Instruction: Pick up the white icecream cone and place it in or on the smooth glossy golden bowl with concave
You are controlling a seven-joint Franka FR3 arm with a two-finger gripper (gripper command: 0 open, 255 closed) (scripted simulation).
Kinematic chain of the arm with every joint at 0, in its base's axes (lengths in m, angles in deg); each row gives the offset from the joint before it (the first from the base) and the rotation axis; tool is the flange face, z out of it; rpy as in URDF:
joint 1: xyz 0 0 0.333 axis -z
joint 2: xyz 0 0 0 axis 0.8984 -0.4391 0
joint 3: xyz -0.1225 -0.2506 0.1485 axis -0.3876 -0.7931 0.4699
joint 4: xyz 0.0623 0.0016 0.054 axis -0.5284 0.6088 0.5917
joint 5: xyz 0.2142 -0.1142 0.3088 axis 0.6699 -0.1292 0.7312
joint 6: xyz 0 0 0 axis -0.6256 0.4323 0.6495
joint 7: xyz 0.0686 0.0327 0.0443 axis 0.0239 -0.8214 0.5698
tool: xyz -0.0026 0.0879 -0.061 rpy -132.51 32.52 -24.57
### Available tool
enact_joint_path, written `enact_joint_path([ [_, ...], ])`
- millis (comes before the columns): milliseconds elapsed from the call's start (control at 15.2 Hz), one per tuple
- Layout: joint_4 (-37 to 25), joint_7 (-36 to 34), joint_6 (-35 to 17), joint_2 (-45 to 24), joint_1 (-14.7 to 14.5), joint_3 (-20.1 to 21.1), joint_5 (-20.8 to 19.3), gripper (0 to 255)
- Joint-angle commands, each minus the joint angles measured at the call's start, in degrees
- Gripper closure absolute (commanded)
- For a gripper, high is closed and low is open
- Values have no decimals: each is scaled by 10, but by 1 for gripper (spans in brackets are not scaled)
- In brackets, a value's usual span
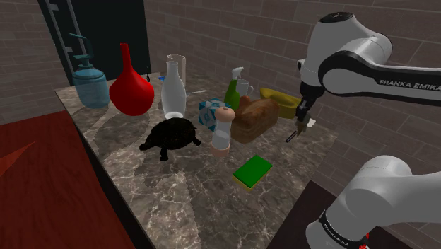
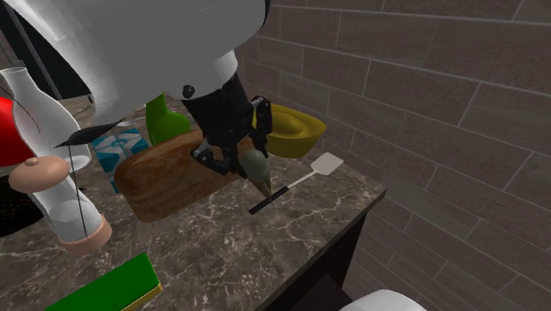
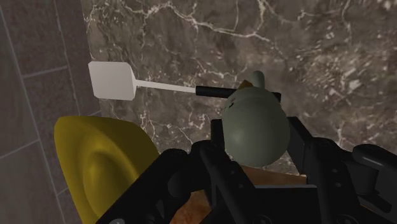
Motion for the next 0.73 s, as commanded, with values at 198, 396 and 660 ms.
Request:
enact_joint_path([
  [198,-41,11,34,-6,0,3,4,255],
  [396,-67,18,53,-11,1,4,6,255],
  [660,-102,27,78,-19,2,6,7,255],
])
